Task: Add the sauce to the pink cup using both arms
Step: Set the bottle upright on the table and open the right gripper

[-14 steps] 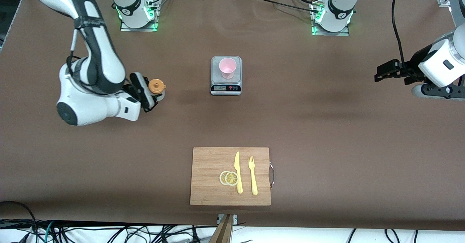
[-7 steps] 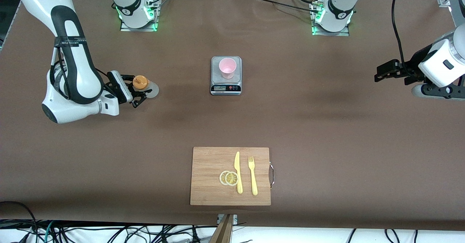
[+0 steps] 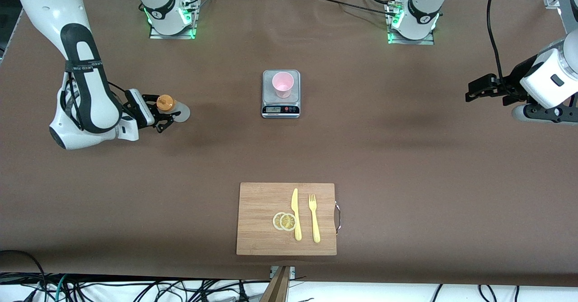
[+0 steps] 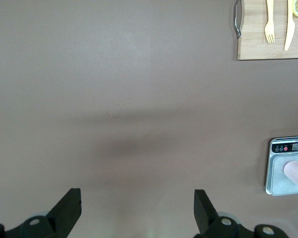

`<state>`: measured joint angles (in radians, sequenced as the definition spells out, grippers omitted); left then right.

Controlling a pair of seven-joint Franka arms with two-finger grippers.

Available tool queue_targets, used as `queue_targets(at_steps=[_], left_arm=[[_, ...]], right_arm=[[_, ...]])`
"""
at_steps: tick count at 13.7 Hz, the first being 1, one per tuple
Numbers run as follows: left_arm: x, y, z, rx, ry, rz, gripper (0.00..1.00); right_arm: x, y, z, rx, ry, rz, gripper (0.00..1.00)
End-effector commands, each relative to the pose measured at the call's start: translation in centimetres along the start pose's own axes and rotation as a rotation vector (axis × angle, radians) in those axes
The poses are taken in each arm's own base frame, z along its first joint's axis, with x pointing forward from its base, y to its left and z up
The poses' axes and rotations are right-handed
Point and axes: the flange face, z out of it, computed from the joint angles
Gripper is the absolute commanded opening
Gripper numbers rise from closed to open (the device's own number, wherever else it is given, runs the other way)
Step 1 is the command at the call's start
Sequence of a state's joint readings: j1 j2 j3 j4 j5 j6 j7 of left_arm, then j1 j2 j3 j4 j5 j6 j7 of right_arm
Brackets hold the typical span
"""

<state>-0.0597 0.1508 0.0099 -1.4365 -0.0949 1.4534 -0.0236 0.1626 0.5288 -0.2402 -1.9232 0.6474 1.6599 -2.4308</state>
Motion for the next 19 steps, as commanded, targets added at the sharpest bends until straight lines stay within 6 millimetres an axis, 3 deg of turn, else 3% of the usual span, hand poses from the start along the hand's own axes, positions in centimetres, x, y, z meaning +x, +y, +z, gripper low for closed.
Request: queue_targets(at_steps=[1, 6, 7, 8, 12, 15, 19], left_arm=[[-0.2, 0.0, -0.3, 0.019, -0.001, 0.018, 1.00], [-0.2, 0.0, -0.3, 0.019, -0.001, 0.018, 1.00], [-0.2, 0.0, -0.2, 0.019, -0.003, 0.018, 1.00], [-0.2, -0.1, -0.2, 0.018, -0.003, 0.017, 1.00], [-0.2, 0.0, -0.2, 0.019, -0.003, 0.018, 1.00], [-0.2, 0.0, -0.2, 0.020, -0.003, 0.018, 1.00], [-0.2, 0.0, -0.2, 0.022, -0.001, 0.021, 1.00]], right_arm=[[0.0, 0.1, -0.2, -0.028, 0.004, -0.014, 0.45], [-0.6, 0.1, 0.5, -0.017, 0.009, 0.000, 0.52], [-0.7, 0.1, 0.6, -0.013, 0.013, 0.010, 0.65], [-0.7, 0.1, 0.8, -0.007, 0.018, 0.019, 1.00], [0.0, 0.1, 0.3, 0.002, 0.014, 0.042, 1.00], [-1.0, -1.0, -1.9, 0.020, -0.035, 0.053, 1.00], [-2.5, -3.2, -6.1, 0.058, -0.119, 0.080, 1.00]])
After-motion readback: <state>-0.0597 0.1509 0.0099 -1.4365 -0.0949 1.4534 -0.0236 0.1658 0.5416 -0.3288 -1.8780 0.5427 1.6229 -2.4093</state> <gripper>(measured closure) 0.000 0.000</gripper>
